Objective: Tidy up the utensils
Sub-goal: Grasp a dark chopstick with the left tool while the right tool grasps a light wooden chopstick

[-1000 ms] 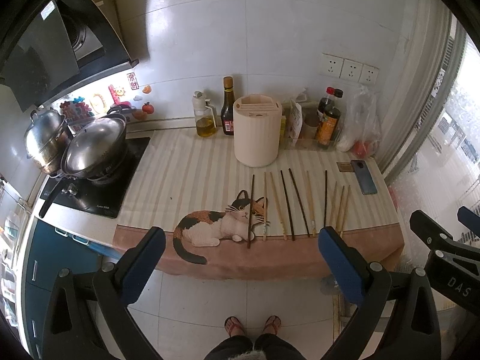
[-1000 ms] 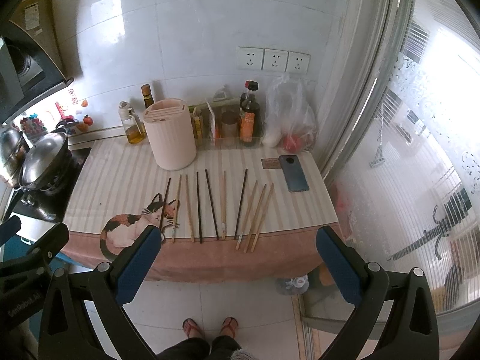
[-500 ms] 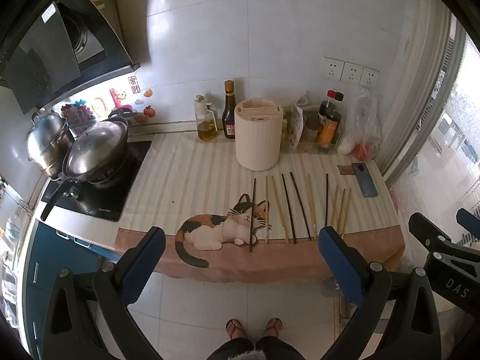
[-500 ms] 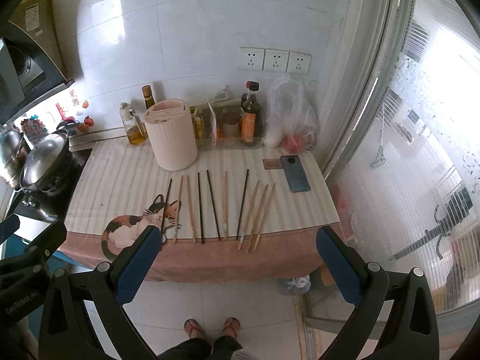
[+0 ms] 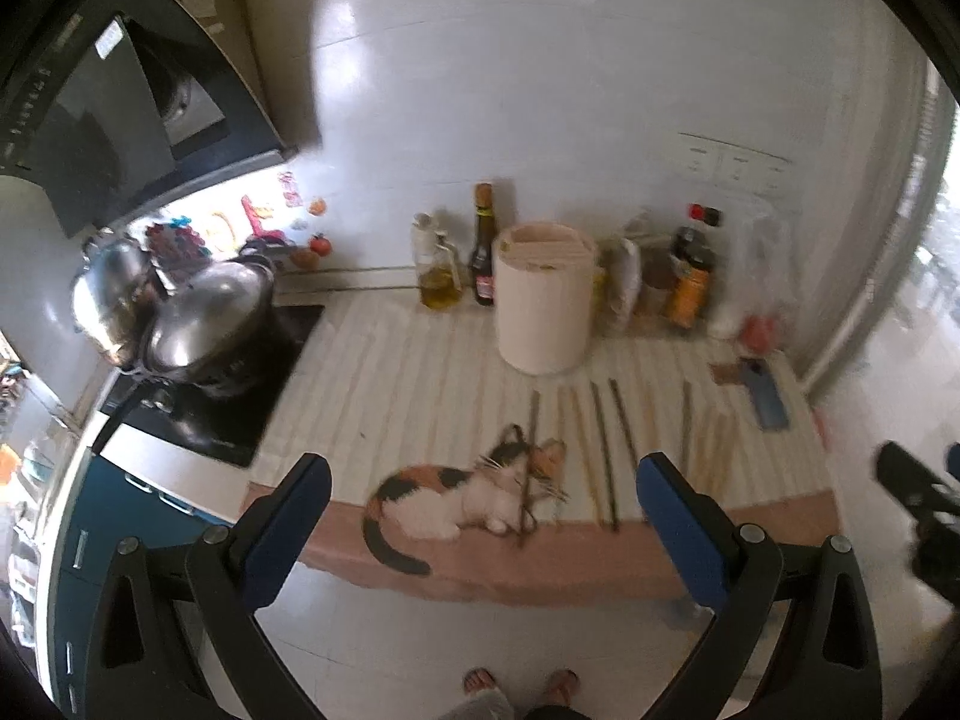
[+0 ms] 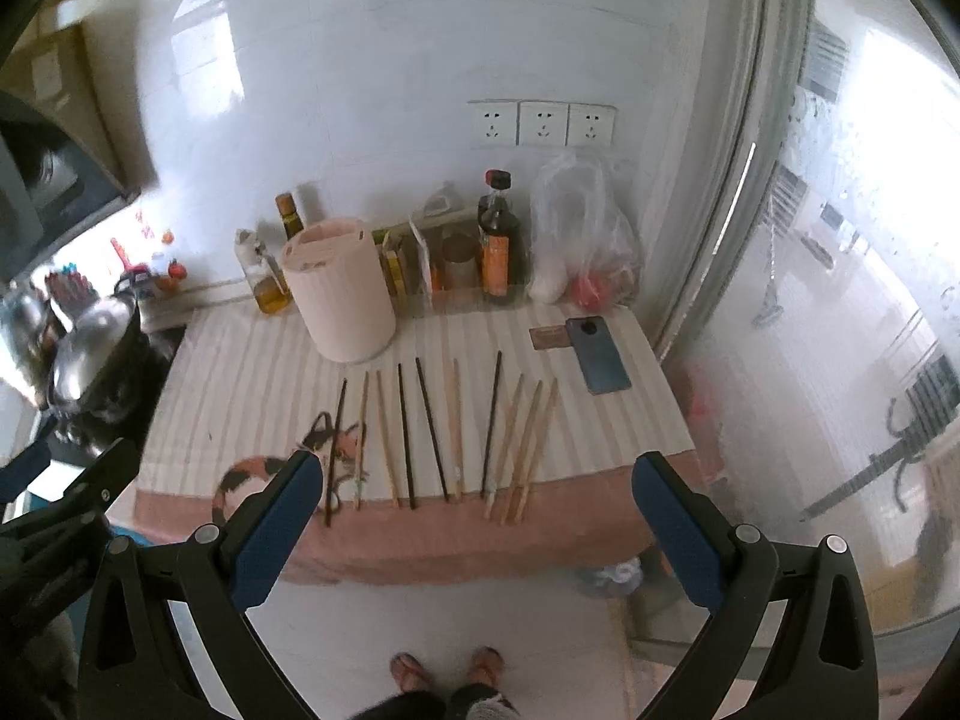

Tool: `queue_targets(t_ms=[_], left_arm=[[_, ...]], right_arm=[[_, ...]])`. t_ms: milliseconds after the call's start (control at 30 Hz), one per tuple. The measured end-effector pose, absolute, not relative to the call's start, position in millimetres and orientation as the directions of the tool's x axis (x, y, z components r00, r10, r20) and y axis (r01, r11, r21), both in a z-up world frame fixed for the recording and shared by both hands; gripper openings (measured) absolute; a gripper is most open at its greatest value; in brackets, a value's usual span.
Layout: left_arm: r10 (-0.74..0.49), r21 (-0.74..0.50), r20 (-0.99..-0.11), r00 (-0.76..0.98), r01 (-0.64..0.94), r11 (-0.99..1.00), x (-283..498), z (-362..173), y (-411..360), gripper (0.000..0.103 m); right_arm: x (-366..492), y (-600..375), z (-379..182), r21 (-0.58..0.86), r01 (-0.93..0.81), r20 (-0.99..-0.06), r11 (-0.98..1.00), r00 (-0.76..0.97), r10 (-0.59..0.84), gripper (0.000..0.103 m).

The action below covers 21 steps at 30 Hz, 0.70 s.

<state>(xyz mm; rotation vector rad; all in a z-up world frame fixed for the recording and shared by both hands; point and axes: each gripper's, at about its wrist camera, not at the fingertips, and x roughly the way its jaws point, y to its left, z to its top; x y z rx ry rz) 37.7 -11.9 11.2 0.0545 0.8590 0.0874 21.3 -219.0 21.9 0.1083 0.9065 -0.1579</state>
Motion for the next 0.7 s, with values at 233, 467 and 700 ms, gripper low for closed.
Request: queue_targets(t_ms=[233,467,700], left_arm=[[0.192,0.140,-0.762,0.618,-0.133,0.981,80.0,-40.7,-4.1,0.103],[0.208,0.177,-0.857,0.471,-0.111,0.978,139.7,-123.8,6.5,0.102],[0.124,0.126,-0.941,0.316,-0.015,0.992,193.7,-207.7,1.9,0.085]], right_arm=[[64.1,-258.9,-35.7,0.082,0.201,-0.826,0.976,0.562,-0.046,0.102],[121.1,-277.9,-130.0,0.126,0.198,-0.902,0.972,0.431,0.029,0.068],[174.6,-277.5,-211.0,0.178,0.224,-0.942,0.958,0.319,0.101,0.053]])
